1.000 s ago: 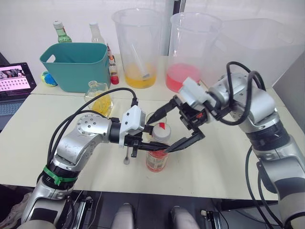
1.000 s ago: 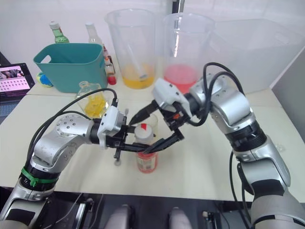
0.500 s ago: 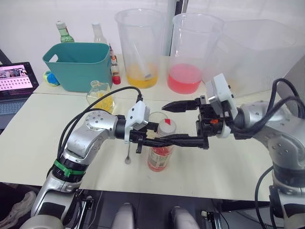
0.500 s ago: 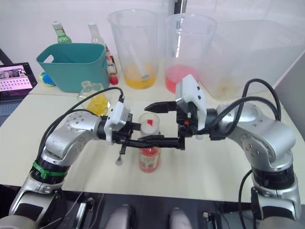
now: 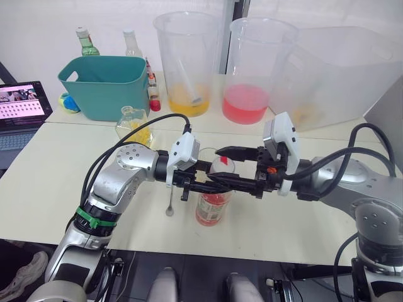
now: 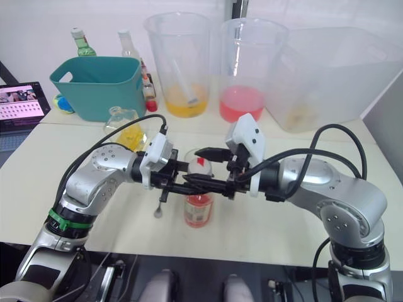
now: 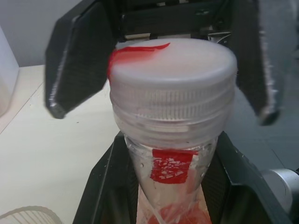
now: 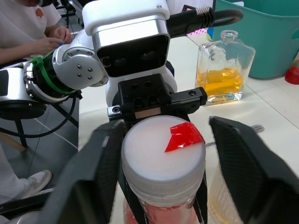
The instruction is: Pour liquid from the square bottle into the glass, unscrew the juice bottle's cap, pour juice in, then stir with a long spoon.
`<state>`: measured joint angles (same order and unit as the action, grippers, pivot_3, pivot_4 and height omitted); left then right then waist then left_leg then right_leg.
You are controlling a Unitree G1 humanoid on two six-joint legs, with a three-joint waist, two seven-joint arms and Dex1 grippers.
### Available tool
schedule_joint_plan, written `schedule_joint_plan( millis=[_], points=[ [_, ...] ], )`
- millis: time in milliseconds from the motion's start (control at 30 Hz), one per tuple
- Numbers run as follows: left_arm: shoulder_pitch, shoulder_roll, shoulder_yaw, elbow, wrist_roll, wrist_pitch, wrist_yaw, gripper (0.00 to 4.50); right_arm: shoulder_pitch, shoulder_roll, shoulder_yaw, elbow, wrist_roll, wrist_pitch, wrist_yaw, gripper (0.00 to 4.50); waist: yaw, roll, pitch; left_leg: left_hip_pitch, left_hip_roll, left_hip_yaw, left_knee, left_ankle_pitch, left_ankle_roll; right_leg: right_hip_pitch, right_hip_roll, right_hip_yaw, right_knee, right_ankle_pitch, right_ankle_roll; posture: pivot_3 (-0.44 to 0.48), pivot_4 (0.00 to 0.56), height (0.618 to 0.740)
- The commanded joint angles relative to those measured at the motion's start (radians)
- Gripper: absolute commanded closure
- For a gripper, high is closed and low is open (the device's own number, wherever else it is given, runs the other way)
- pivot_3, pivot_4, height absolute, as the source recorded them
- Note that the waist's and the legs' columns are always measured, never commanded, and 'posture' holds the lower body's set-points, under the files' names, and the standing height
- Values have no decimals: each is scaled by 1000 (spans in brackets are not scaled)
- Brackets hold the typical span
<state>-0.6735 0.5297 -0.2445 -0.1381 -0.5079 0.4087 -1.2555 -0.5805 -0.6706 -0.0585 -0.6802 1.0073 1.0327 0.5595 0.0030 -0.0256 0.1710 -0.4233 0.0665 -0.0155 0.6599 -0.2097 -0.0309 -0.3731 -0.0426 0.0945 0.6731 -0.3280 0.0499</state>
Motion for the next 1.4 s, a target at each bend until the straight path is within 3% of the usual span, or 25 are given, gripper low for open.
schedule_joint_plan(
  millis=[33,233,533,767,833,867,1033,1200,1400],
  points=[
    [18,14,-22,14,61,6,25,3099,-23,-23,-4,-13,-1,-48,52,2774,0,0,0,0,0,0,0,0,0,0,0,0,0,0,0,0,150,726],
    [33,29,-10,-7,62,15,40,3099,-103,-78,119,93,-126,-181,311,2778,-5,0,0,0,0,0,0,0,0,0,0,0,-2,0,0,0,150,726],
    [94,71,33,-102,49,57,105,3099,-301,-62,350,377,-358,-496,870,2778,-15,0,0,1,1,0,0,0,0,1,0,-1,-2,0,0,0,150,726],
    [138,85,44,-168,29,92,148,3099,-411,-1,387,551,-401,-575,1046,2778,-17,0,0,1,1,-1,0,0,0,1,0,-1,-1,0,0,0,150,726],
    [140,84,43,-176,26,100,157,3099,-438,-2,398,586,-406,-579,1055,2778,-17,1,0,1,1,-1,-1,0,0,1,0,-1,0,0,0,0,150,726],
    [139,82,42,-177,26,102,160,3099,-448,-1,396,601,-405,-566,1055,1718,-16,1,0,1,1,-1,-1,0,0,1,0,-1,0,0,0,0,150,726],
    [139,78,34,-178,20,106,161,3099,-461,5,353,627,-403,-527,1036,26,-15,1,0,1,1,-1,-1,0,0,0,0,-1,0,0,0,0,150,726],
    [131,76,23,-159,14,100,140,3099,-398,-85,230,480,-296,-353,922,26,-10,1,1,0,0,-1,-1,0,0,0,0,-2,0,0,0,0,150,726],
    [93,50,-2,-106,17,80,107,3099,-248,-70,36,244,-165,-132,544,26,-15,1,1,1,0,-1,-1,0,0,1,0,-2,-1,0,0,0,150,726]
  ],
)
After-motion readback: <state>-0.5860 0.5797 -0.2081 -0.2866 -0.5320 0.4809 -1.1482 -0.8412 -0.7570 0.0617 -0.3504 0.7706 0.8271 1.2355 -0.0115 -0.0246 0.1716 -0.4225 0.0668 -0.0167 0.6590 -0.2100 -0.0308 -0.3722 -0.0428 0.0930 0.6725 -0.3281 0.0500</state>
